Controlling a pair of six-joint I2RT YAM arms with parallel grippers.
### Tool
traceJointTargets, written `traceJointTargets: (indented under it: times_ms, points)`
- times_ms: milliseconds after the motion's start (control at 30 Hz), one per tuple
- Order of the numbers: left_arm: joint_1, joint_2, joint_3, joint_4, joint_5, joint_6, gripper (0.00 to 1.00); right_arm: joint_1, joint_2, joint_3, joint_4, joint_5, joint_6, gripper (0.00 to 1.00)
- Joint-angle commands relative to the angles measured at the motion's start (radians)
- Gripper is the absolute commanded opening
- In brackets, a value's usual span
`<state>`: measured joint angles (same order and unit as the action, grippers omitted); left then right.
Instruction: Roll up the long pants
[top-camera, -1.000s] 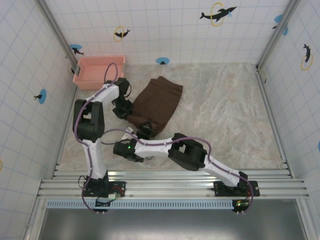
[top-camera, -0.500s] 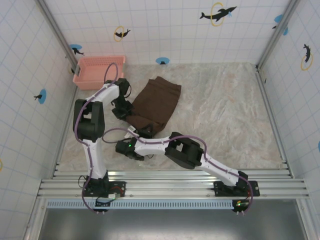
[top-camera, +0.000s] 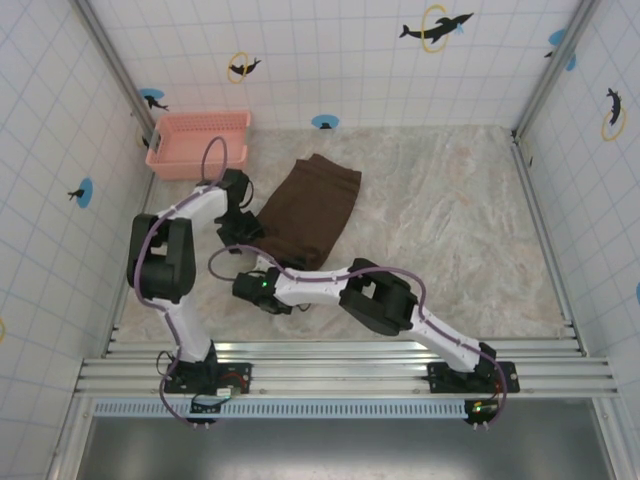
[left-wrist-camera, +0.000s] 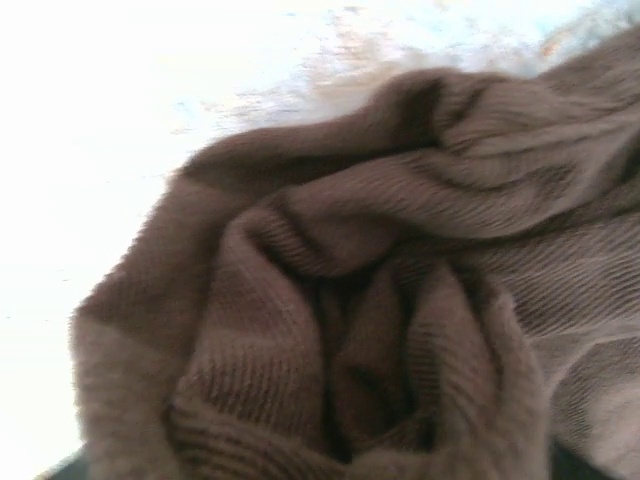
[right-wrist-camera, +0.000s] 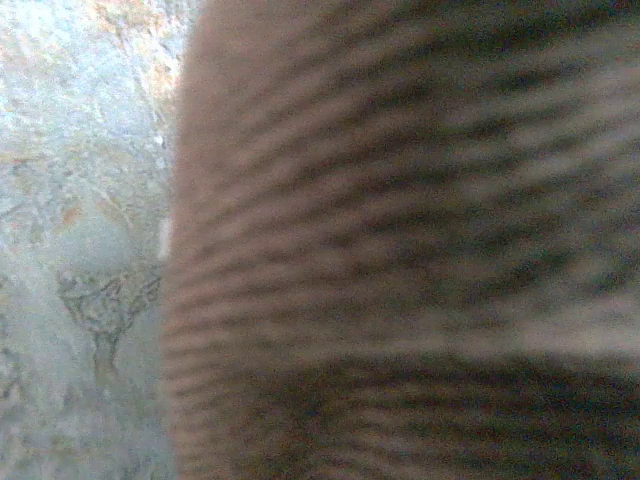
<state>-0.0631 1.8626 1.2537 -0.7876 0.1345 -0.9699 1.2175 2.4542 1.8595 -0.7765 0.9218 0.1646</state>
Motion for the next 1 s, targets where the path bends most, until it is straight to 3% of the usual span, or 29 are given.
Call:
traceJointTargets:
  times_ms: [0, 167, 333, 533, 767, 967]
  points:
    - [0.009, -0.119, -0.043, 0.078, -0.050, 0.087, 0.78, -0.065, -0.044, -0.032, -0.018, -0.390, -0.002, 0.00]
    - [0.012, -0.305, -0.160, 0.193, -0.051, 0.092, 0.80, -0.169, -0.062, -0.048, -0.018, -0.659, 0.012, 0.00]
    - [0.019, -0.495, -0.339, 0.383, -0.017, 0.037, 0.81, -0.220, -0.047, -0.046, -0.022, -0.776, -0.020, 0.00]
    - [0.024, -0.611, -0.575, 0.690, 0.093, -0.069, 0.82, -0.266, -0.025, -0.057, -0.015, -0.895, -0.029, 0.00]
    - [0.044, -0.506, -0.818, 1.241, 0.209, -0.277, 0.82, -0.289, -0.021, -0.087, -0.005, -0.972, -0.055, 0.00]
    - [0.045, -0.377, -0.927, 1.639, 0.212, -0.395, 0.82, -0.301, -0.015, -0.113, 0.013, -1.009, -0.056, 0.00]
